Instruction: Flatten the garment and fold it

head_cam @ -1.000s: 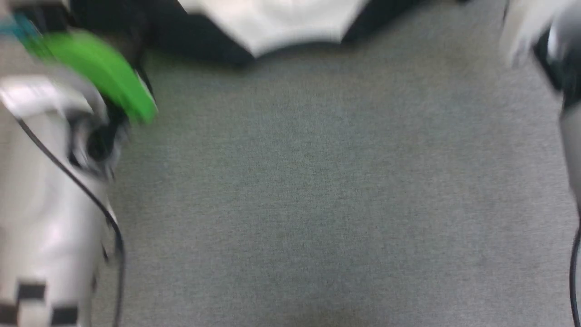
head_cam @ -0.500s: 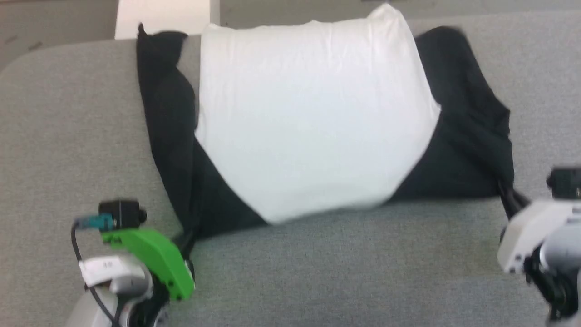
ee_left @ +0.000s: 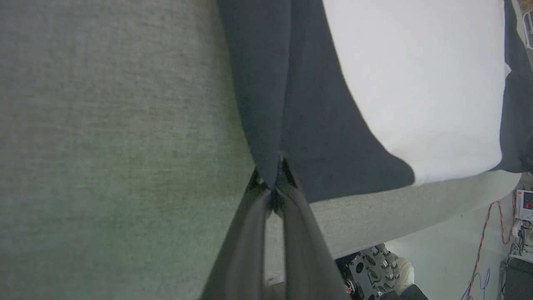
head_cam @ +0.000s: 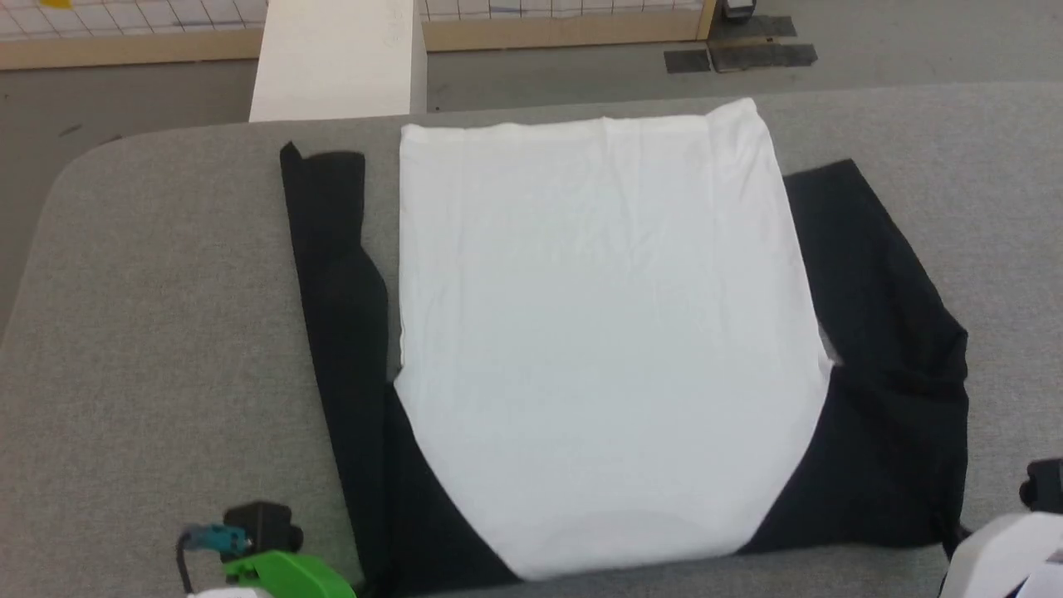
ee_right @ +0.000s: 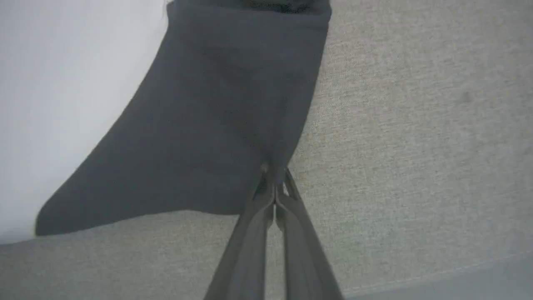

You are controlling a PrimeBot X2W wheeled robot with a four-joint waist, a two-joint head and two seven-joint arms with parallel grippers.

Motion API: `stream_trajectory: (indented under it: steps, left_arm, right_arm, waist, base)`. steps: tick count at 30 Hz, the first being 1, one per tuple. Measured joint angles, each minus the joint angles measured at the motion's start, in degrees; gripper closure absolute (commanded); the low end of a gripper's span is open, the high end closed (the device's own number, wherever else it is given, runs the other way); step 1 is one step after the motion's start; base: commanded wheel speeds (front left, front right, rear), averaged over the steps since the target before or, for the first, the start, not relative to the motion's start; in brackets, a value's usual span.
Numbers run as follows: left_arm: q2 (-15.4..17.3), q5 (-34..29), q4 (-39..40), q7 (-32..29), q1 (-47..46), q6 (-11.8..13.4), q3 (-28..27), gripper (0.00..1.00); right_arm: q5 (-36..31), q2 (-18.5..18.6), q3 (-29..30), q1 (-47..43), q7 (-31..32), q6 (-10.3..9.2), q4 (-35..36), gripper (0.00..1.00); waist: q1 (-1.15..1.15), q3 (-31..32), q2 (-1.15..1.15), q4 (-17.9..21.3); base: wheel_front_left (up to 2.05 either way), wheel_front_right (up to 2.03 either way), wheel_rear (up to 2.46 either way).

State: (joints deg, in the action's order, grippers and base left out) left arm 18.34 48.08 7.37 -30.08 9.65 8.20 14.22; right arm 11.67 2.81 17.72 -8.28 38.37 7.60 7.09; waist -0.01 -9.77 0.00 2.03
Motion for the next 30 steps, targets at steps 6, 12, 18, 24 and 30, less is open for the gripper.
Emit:
stream_trajectory:
  steps: [6, 12, 18, 24, 30]
  left_arm:
    - [0.09, -0.11, -0.54, -2.38, 2.37, 1.32, 1.70, 1.00]
    - [-1.08, -0.13, -0.35, 1.56, 1.97, -0.18, 1.24, 1.00]
    - [-2.10, -0.31, 1.60, 7.24, 0.12, -1.68, -1.13, 1.00]
    - [-1.75, -0.26, 5.04, 6.70, -0.16, -1.93, -1.12, 1.00]
    - [-1.51, -0.13, 4.94, 5.11, 0.40, -1.59, 0.08, 1.00]
  right_arm:
    - [0.83, 0.00, 0.02, -1.37, -2.66, 0.00, -5.13, 1.00]
    - [1.93, -0.03, -1.26, -0.99, -6.56, 0.00, -8.51, 1.00]
    - [1.83, -0.02, -0.34, -0.20, -7.48, 0.00, -1.88, 1.00]
    - [1.42, -0.01, 1.31, -1.32, -1.26, 0.00, 8.66, 1.00]
    - [1.40, 0.00, 2.14, -3.58, 3.19, 0.00, 10.84, 1.00]
  waist:
    - [0.00, 0.83, 0.00, 0.12]
    - [0.00, 0.76, 0.00, -0.17]
    - [0.00, 1.46, 0.00, -0.35]
    - [0.00, 1.94, 0.00, -0.35]
    - [0.00, 1.15, 0.00, -0.40]
  base:
    - [0.00, 0.00, 0.00]
    - [0.00, 0.00, 0.00]
    - [0.00, 0.00, 0.00]
    - [0.00, 0.00, 0.00]
    - [0.00, 0.00, 0.00]
